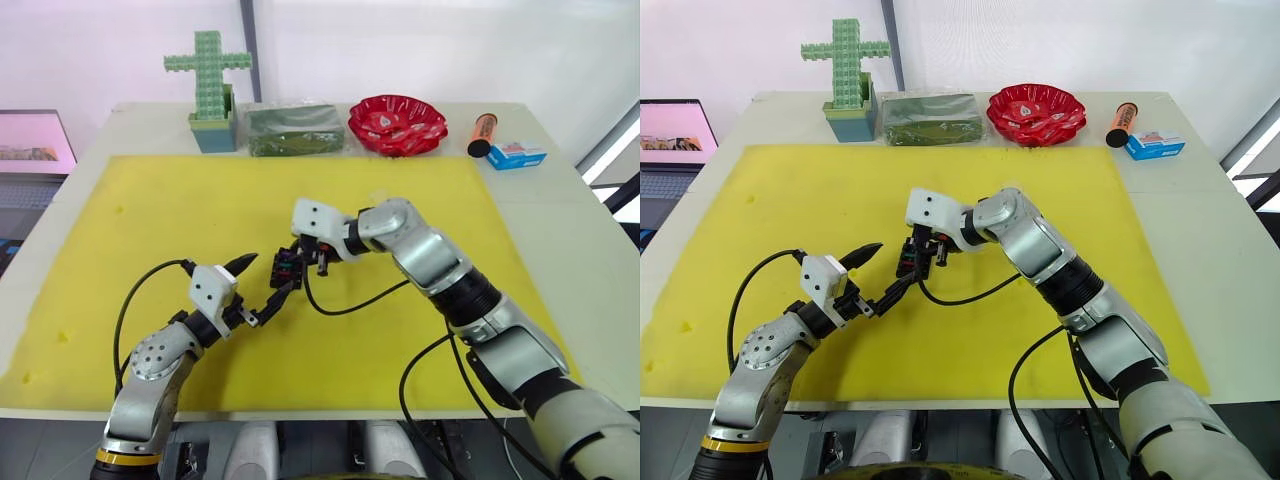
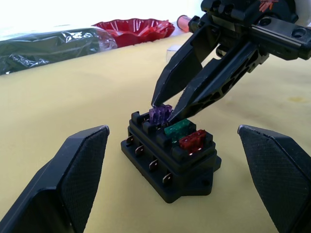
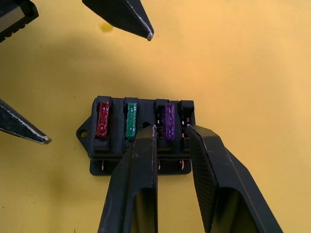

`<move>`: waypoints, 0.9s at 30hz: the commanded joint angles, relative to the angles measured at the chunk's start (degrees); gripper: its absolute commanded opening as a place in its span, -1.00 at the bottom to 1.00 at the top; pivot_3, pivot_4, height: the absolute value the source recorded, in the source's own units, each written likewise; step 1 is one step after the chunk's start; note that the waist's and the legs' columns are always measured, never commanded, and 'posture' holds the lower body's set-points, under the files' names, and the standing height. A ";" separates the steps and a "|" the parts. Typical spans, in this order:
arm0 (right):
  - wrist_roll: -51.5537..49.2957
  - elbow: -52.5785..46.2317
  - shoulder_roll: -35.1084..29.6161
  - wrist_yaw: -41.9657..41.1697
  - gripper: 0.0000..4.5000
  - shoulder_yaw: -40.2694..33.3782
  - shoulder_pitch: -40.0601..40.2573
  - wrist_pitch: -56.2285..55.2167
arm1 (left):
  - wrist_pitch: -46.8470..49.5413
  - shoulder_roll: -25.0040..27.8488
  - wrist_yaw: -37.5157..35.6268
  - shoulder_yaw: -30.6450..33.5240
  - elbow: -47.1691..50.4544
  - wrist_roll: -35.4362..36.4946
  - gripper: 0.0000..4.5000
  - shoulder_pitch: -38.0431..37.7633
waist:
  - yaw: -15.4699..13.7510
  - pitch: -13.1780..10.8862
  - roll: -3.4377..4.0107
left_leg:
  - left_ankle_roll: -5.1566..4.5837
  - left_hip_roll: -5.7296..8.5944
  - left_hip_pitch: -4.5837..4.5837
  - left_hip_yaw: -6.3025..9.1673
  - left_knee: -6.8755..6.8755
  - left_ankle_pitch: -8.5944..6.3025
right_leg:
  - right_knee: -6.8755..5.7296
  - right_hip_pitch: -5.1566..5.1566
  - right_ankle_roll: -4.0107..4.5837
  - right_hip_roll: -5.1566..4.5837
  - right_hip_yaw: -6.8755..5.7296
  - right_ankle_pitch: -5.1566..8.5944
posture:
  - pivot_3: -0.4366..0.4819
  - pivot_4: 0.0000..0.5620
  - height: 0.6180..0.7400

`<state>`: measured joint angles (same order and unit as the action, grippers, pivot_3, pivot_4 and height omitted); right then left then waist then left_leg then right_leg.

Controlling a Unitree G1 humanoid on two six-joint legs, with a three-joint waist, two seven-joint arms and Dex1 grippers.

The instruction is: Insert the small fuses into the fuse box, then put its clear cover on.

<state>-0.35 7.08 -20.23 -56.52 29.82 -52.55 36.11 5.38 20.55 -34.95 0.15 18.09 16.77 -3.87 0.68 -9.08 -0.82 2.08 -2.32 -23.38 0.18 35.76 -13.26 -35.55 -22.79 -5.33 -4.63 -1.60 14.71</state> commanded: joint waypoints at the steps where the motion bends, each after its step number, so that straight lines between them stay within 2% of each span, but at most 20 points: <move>1: -2.55 -2.50 0.85 -0.36 -0.53 -4.05 -0.90 0.68 | -0.75 0.25 -0.14 -0.20 1.23 0.04 1.00 0.24 | -0.03 0.00 0.00 | 0.00 0.00 0.00 0.00 0.00 0.00 | 0.00 0.00 0.00 0.00 0.00 0.00 | -0.05 -0.47 1.00; 6: -5.56 -4.18 1.02 -1.12 -0.53 -6.82 -1.04 3.00 | -0.60 0.32 -0.20 -0.17 1.26 0.15 1.00 0.43 | -0.01 0.00 0.00 | 0.00 0.00 0.00 0.00 0.00 0.00 | 0.00 0.00 0.00 0.00 0.00 0.00 | -0.05 -0.47 1.00; 11: -4.81 -2.92 1.56 0.79 -0.53 -6.54 -0.40 2.45 | -0.45 0.37 -0.30 -0.22 1.25 0.25 1.00 0.63 | 0.00 0.00 0.00 | 0.00 0.00 0.00 0.00 0.00 0.00 | 0.00 0.00 0.00 0.00 0.00 0.00 | -0.05 -0.47 1.00; 16: -3.97 -1.47 2.51 2.45 -0.99 -5.99 0.04 1.52 | -0.30 0.45 -0.29 -0.19 1.36 0.30 1.00 0.67 | -0.03 0.00 0.00 | 0.00 0.00 0.00 0.00 -0.01 0.00 | 0.00 0.00 0.00 0.00 0.00 0.00 | -0.05 -0.47 1.00; 27: -3.20 -1.68 1.92 1.93 -0.99 -4.35 1.21 1.44 | -0.09 0.73 -0.16 -0.14 1.82 0.32 1.00 0.08 | -0.03 0.00 0.00 | 0.00 0.00 0.00 0.00 -0.01 0.00 | 0.00 0.00 -0.01 0.00 0.00 0.00 | -0.05 -0.47 1.00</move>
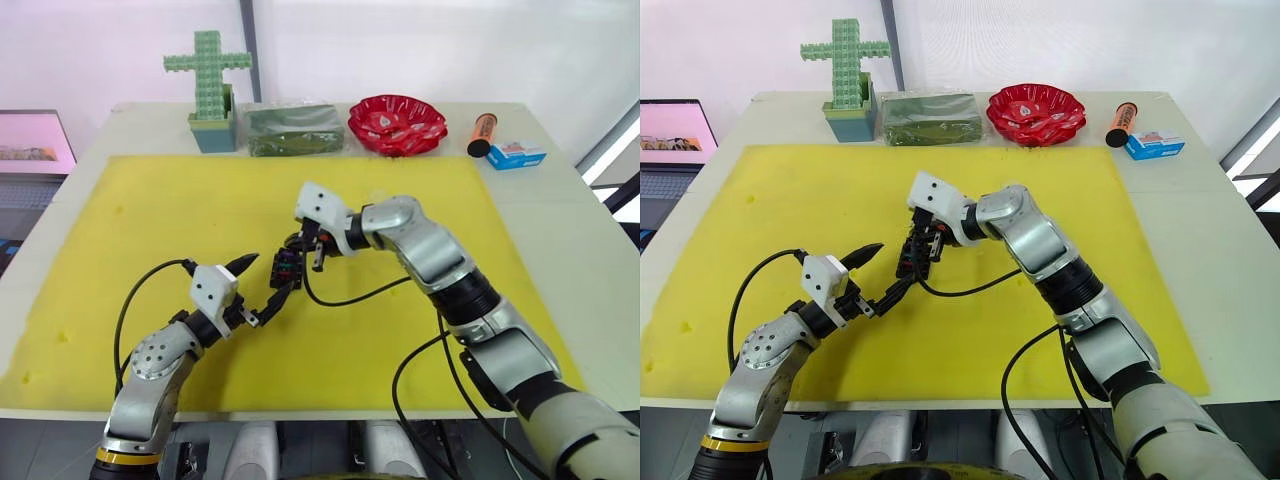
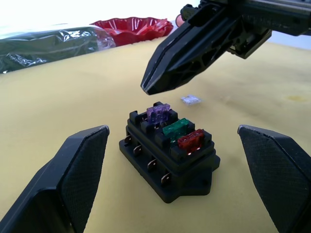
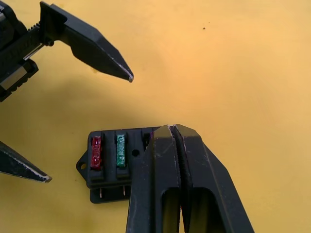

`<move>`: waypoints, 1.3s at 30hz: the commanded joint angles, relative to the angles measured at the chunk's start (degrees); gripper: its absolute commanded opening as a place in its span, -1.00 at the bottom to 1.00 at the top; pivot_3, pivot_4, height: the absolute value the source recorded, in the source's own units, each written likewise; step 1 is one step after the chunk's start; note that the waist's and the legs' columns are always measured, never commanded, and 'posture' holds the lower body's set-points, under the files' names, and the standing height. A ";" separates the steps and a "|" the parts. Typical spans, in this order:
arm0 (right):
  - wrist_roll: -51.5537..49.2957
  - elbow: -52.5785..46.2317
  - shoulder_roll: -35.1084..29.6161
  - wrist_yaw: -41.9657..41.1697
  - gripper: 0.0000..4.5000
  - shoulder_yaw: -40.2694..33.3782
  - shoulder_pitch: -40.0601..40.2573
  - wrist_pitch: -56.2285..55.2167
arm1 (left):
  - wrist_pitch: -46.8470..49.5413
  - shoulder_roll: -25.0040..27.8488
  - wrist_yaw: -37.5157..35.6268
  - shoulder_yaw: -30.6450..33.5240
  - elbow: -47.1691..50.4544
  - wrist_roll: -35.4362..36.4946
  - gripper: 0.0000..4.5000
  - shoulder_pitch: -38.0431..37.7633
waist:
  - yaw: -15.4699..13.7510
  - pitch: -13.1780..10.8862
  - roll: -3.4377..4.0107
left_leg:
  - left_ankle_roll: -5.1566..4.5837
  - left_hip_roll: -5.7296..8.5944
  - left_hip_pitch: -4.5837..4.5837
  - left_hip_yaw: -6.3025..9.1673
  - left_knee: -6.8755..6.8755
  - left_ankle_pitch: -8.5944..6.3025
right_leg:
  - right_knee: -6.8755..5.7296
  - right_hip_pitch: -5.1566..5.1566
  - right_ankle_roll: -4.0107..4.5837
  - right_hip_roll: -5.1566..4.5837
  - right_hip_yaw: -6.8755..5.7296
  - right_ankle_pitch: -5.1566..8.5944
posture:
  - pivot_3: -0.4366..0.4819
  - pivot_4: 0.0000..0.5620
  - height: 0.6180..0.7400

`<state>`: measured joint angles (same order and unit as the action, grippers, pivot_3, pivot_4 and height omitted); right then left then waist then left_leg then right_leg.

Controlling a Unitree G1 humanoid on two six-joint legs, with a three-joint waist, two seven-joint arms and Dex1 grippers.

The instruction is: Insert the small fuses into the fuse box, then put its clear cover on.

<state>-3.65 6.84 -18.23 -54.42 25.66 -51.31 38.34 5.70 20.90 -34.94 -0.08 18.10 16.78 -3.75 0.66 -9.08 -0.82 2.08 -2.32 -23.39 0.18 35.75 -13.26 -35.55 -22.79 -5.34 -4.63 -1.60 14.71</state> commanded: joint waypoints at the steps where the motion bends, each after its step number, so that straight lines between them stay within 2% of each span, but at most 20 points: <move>1: 0.16 -1.51 -0.05 -0.17 -0.99 -0.11 0.11 -0.68 | -0.43 0.39 -0.16 0.06 1.78 0.29 1.00 -0.04 | -0.01 0.00 0.00 | 0.00 0.00 0.00 0.00 0.00 0.00 | 0.00 0.00 0.00 0.00 0.00 0.00 | -0.05 -0.47 1.00; 39: 3.94 -2.21 -0.32 -0.51 -0.99 3.12 2.33 -2.66 | -0.29 0.81 0.10 -0.03 2.07 0.27 1.00 -0.45 | 0.07 0.01 0.00 | 0.00 0.00 0.02 0.00 -0.01 0.00 | 0.00 0.01 0.00 0.00 0.00 0.00 | -0.05 -0.47 1.00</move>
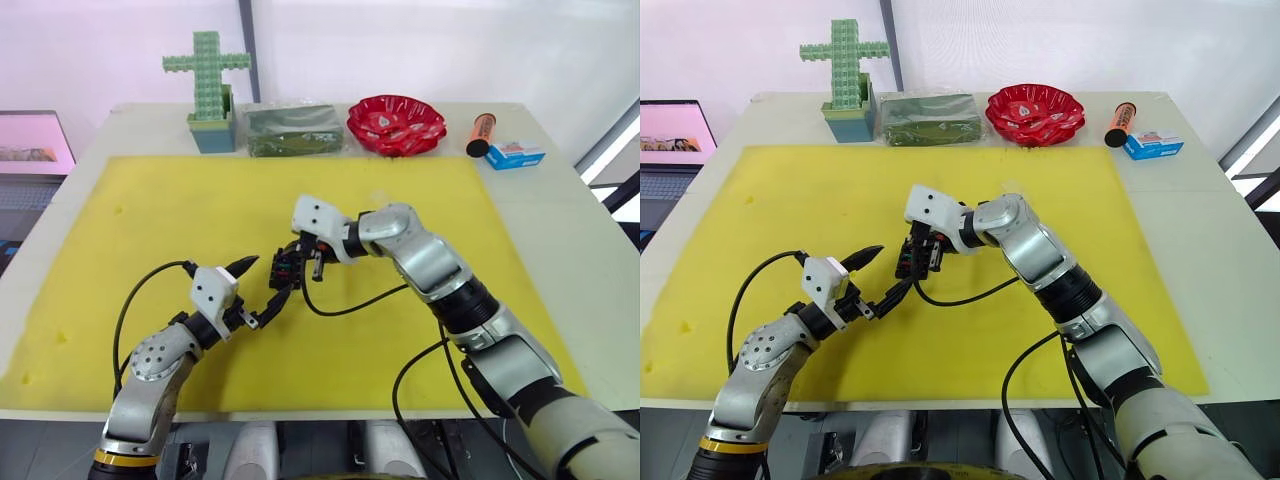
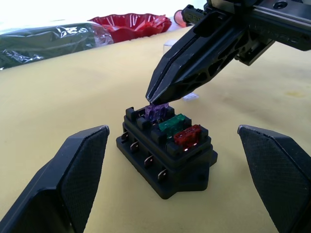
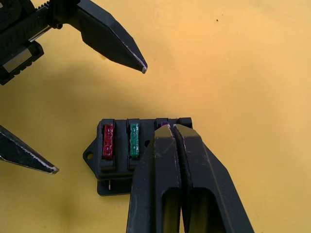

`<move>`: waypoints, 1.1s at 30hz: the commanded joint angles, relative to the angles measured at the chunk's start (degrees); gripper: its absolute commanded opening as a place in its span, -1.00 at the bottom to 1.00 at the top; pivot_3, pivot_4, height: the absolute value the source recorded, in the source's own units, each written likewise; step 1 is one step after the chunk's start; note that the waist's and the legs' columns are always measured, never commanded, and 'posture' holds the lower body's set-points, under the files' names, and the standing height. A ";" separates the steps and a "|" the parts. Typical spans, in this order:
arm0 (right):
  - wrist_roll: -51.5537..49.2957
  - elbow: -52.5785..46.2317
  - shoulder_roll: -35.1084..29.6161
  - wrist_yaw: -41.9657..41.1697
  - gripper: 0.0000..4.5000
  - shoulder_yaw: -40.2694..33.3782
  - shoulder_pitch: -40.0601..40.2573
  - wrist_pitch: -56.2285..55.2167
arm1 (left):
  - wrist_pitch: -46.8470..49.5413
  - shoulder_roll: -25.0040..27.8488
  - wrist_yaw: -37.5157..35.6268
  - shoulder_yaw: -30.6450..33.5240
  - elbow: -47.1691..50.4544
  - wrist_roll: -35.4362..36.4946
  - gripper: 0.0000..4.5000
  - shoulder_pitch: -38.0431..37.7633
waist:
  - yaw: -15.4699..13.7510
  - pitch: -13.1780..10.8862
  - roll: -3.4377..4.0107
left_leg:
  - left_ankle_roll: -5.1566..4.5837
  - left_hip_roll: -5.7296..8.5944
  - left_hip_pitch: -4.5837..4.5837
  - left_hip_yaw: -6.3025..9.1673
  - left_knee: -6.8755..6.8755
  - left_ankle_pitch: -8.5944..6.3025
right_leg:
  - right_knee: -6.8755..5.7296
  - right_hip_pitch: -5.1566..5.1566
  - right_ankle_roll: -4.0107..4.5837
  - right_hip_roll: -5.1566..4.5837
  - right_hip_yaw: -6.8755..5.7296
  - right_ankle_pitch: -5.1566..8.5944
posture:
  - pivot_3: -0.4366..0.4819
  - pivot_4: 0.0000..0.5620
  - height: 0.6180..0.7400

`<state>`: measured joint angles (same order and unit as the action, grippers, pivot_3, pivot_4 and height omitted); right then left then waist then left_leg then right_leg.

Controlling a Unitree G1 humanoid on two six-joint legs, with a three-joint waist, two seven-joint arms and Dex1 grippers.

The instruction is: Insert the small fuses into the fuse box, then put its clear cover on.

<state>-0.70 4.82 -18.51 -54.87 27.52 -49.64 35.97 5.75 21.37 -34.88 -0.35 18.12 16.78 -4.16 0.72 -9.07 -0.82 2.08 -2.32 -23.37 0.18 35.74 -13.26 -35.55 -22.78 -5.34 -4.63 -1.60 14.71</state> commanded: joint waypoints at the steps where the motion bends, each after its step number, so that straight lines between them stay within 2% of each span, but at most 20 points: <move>1: 1.21 0.02 -0.06 0.05 -0.99 1.31 0.64 -0.52 | -0.32 0.33 0.06 0.25 2.05 0.26 1.00 -0.02 | 0.01 0.00 0.00 | 0.00 0.00 0.00 0.00 0.00 0.00 | 0.00 0.00 0.00 0.00 0.00 0.00 | -0.05 -0.47 1.00; 25: 7.66 4.57 -0.65 -0.94 -0.99 6.45 4.24 -5.56 | -0.39 0.01 0.56 0.09 2.37 0.14 1.00 -0.57 | -0.06 0.30 0.03 | 0.00 0.00 0.14 0.00 0.00 0.00 | 0.01 0.14 0.12 0.00 0.00 0.07 | -0.05 -0.47 1.00; 33: 7.06 4.28 -0.27 -0.39 -0.99 3.83 3.86 -6.08 | -0.44 0.20 0.28 0.21 2.11 0.28 1.00 -0.59 | -0.09 0.66 0.11 | 0.00 0.00 0.18 0.00 -0.02 0.00 | 0.04 0.20 0.16 0.00 0.00 0.10 | -0.05 -0.47 1.00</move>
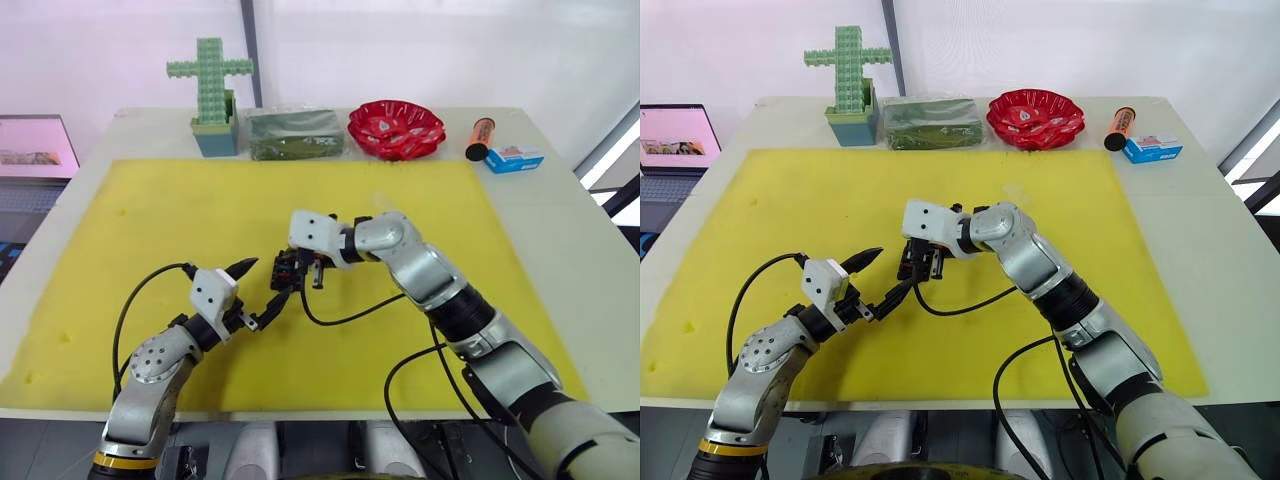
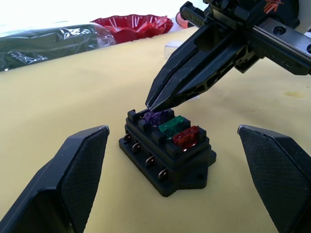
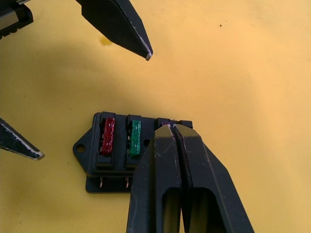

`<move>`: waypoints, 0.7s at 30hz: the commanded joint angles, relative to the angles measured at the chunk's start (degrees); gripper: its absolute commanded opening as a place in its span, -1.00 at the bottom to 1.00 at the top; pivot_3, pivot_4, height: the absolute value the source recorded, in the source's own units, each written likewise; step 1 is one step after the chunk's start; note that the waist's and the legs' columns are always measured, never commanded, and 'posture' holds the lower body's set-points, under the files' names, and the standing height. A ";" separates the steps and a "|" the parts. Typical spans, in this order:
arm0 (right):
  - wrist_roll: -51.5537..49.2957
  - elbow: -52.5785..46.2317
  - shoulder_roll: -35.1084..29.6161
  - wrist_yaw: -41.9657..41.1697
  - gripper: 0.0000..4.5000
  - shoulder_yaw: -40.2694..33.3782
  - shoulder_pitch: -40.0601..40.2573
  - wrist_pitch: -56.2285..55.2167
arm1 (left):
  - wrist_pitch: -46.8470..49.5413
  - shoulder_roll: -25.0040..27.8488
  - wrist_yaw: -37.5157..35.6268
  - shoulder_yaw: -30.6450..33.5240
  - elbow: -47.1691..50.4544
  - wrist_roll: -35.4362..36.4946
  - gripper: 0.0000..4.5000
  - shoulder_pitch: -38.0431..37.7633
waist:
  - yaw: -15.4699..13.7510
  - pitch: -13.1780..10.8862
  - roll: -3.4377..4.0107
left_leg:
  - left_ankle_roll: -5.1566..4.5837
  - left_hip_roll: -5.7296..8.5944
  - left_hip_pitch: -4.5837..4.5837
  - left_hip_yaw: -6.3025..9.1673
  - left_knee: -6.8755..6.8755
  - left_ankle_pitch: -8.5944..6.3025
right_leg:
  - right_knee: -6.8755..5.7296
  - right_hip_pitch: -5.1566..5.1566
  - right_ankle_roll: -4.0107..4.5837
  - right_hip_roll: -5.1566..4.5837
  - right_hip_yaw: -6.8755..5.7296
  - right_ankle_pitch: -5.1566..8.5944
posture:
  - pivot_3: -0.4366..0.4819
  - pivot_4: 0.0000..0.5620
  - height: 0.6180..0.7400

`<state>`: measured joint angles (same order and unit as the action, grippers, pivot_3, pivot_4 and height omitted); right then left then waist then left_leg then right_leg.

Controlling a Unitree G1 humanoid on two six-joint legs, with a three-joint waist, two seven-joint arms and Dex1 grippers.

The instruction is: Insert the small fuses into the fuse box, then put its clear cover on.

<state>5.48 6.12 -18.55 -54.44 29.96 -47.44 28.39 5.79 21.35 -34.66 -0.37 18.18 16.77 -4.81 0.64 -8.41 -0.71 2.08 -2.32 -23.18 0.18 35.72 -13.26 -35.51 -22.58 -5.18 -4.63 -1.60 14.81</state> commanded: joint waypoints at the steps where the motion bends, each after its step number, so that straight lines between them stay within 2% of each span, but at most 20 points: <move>1: 0.53 2.86 -0.06 -0.61 -0.99 0.81 1.57 1.78 | -0.49 0.24 -0.02 0.23 1.96 0.31 1.00 0.12 | -0.02 0.00 0.00 | 0.00 0.00 0.00 0.00 0.00 0.00 | 0.00 0.00 0.00 0.00 0.00 0.00 | -0.05 -0.47 1.00; 6: -2.17 -0.11 1.10 -0.18 -0.99 -3.10 0.97 3.46 | -0.72 0.67 -0.92 0.31 1.71 0.56 1.00 0.40 | -0.03 0.00 0.01 | 0.00 0.00 -0.02 0.00 0.00 0.00 | 0.00 -0.02 0.00 0.00 0.00 0.00 | -0.05 -0.47 1.00; 15: -11.60 -14.48 1.16 1.64 -0.99 -12.64 1.53 13.79 | -0.34 3.35 -4.38 2.21 1.74 3.42 1.00 0.52 | 0.01 -0.04 0.05 | 0.00 -0.01 -0.21 0.01 -0.02 0.00 | 0.00 -0.23 -0.01 0.00 0.00 -0.01 | -0.05 -0.47 1.00; 19: -15.50 -21.13 -0.73 4.52 -0.99 -19.28 5.50 17.58 | -0.11 5.04 -6.65 2.53 2.24 4.57 1.00 0.70 | -0.18 -0.03 0.03 | 0.00 0.00 -0.21 0.01 -0.02 0.00 | 0.04 -0.20 0.01 -0.02 -0.01 0.00 | -0.05 -0.47 1.00; 21: -13.83 -23.27 -4.27 6.38 -0.99 -20.94 9.78 15.21 | -0.14 6.09 -7.69 3.32 2.11 5.33 1.00 0.86 | -0.24 -0.03 0.02 | 0.00 0.00 -0.21 0.02 -0.02 0.00 | 0.08 -0.18 0.01 -0.02 -0.02 0.00 | -0.05 -0.47 1.00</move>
<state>-8.74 -14.52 -20.54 -49.66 11.75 -39.67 45.08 5.94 26.75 -41.33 1.42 18.26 20.74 -4.41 0.40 -8.44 -0.69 2.09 -2.32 -23.39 0.19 35.70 -13.27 -35.42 -22.75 -5.15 -4.66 -1.62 14.82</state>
